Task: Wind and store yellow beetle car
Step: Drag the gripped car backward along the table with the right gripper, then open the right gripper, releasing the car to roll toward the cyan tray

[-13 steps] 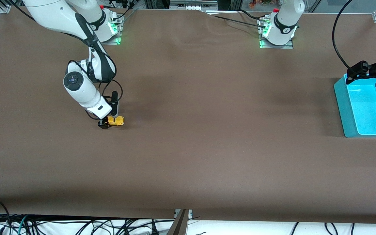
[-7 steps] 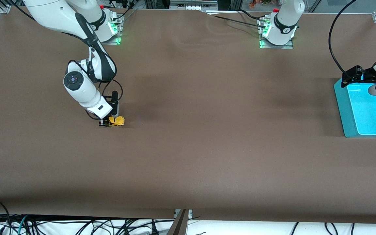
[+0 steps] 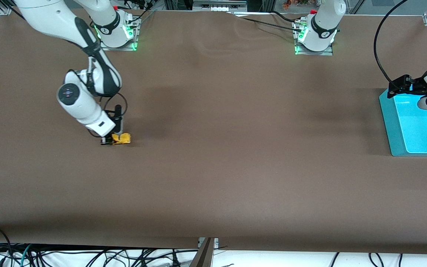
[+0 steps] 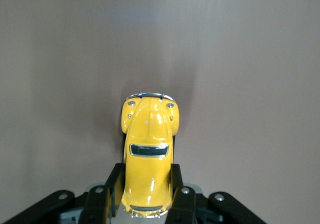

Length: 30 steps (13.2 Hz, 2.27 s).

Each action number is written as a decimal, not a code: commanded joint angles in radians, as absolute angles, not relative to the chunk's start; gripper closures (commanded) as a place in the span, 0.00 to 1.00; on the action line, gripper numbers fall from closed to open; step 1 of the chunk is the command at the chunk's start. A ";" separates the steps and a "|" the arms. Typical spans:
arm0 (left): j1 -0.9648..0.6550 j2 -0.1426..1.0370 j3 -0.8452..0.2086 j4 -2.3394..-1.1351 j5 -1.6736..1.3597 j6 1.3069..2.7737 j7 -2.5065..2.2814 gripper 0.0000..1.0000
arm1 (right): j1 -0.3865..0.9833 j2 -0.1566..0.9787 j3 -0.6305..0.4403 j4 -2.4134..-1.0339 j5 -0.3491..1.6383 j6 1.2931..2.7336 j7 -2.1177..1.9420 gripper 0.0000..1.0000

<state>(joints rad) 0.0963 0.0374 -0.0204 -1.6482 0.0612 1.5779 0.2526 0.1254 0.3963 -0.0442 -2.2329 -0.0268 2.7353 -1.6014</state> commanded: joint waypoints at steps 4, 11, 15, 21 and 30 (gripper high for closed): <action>0.103 0.075 -0.017 -1.597 0.035 1.555 0.249 0.00 | -0.129 0.434 -0.032 -2.234 -0.025 2.753 -1.877 0.79; 0.117 0.083 -0.017 -1.595 0.035 1.559 0.250 0.00 | -0.135 0.433 -0.017 -2.229 -0.020 2.752 -1.876 0.72; 0.115 0.095 -0.017 -1.595 0.040 1.562 0.261 0.00 | -0.133 0.422 0.001 -2.183 -0.017 2.699 -1.871 0.00; 0.121 0.097 -0.017 -1.595 0.049 1.562 0.265 0.00 | -0.132 0.420 0.005 -2.103 -0.006 2.574 -1.870 0.00; 0.109 0.192 -0.028 -1.486 0.037 1.551 0.261 0.00 | -0.126 0.413 0.041 -2.017 0.118 2.456 -1.631 0.00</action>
